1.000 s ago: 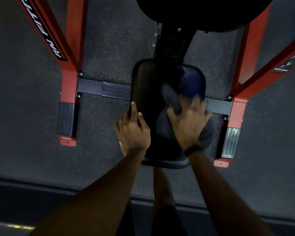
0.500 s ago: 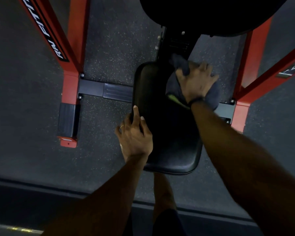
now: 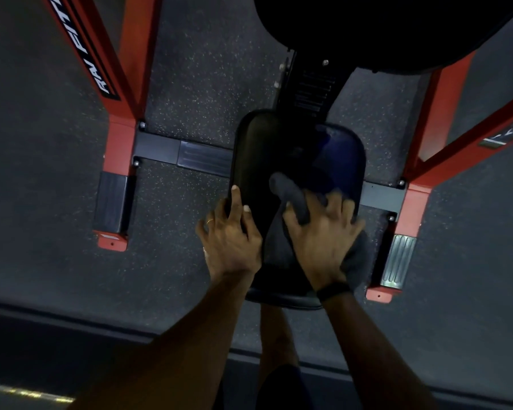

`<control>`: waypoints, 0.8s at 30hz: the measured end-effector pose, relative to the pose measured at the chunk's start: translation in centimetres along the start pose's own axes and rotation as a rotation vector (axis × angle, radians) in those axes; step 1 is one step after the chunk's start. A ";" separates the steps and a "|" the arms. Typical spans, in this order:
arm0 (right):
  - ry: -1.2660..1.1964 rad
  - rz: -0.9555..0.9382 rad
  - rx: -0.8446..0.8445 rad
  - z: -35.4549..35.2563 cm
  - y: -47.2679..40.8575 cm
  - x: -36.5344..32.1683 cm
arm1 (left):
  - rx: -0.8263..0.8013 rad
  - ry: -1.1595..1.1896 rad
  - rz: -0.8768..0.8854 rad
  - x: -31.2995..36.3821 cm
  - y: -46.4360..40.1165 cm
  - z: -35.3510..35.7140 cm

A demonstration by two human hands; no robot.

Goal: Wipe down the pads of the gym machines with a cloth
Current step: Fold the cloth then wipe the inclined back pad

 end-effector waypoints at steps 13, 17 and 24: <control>0.057 -0.003 -0.046 2.3 -9.7 -2.2 | -0.014 -0.048 -0.006 -0.3 0.0 0.2; 0.014 -0.049 0.000 -0.2 0.8 -1.8 | -0.030 -0.075 0.004 -0.1 -0.1 0.3; 0.093 -0.108 -0.008 4.0 -11.0 -6.1 | -0.022 -0.083 -0.025 -0.7 0.1 0.5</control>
Point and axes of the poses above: each hand's wrist, its own y-axis away from the middle knuckle, its own z-axis out of the palm, x = y × z, the point moved 10 cm from there along -y, towards the middle knuckle, and after that the axes turned 4 degrees about x, right-handed, at the moved point
